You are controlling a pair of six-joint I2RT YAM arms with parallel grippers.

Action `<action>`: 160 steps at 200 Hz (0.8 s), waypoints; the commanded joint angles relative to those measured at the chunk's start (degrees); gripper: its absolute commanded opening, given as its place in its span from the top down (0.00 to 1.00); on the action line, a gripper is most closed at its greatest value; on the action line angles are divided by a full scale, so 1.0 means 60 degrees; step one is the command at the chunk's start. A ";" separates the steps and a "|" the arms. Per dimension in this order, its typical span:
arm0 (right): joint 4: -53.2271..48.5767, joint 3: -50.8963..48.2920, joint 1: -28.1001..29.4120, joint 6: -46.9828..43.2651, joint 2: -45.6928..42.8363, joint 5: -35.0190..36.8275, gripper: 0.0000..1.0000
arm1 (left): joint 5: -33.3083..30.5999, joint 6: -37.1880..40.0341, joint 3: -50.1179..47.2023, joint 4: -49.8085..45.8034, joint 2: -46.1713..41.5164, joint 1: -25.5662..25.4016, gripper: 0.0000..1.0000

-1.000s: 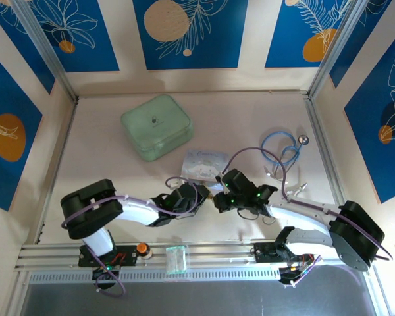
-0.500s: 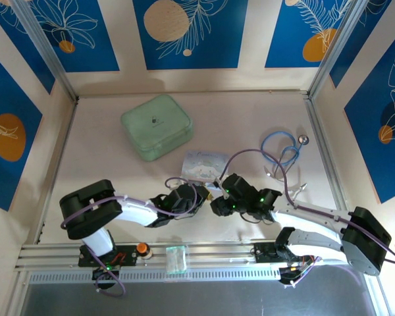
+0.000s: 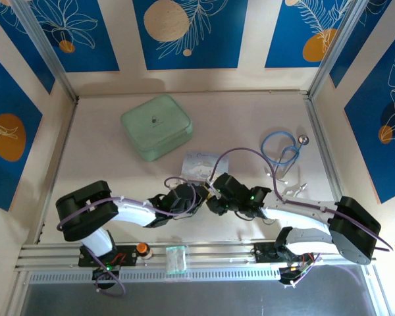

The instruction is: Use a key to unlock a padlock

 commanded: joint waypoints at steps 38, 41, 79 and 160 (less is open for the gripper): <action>0.0718 0.0043 -0.0395 -0.0130 0.0114 -0.0523 0.88 | 0.0163 -0.0022 0.0006 0.0439 -0.0378 0.0049 1.00; 0.0781 -0.0005 -0.0456 -0.0123 0.0085 -0.0672 0.89 | 0.0172 -0.0035 -0.0001 0.0453 -0.0382 0.0049 1.00; 0.1646 -0.0521 -0.1561 0.0399 -0.0190 -0.3506 0.92 | 0.0238 -0.0020 -0.0238 0.0912 -0.0291 0.0049 1.00; 0.2901 -0.1287 -0.2590 0.1963 0.0051 -0.5551 0.92 | 0.0230 0.0417 -0.0423 0.0432 -0.0239 0.0049 0.89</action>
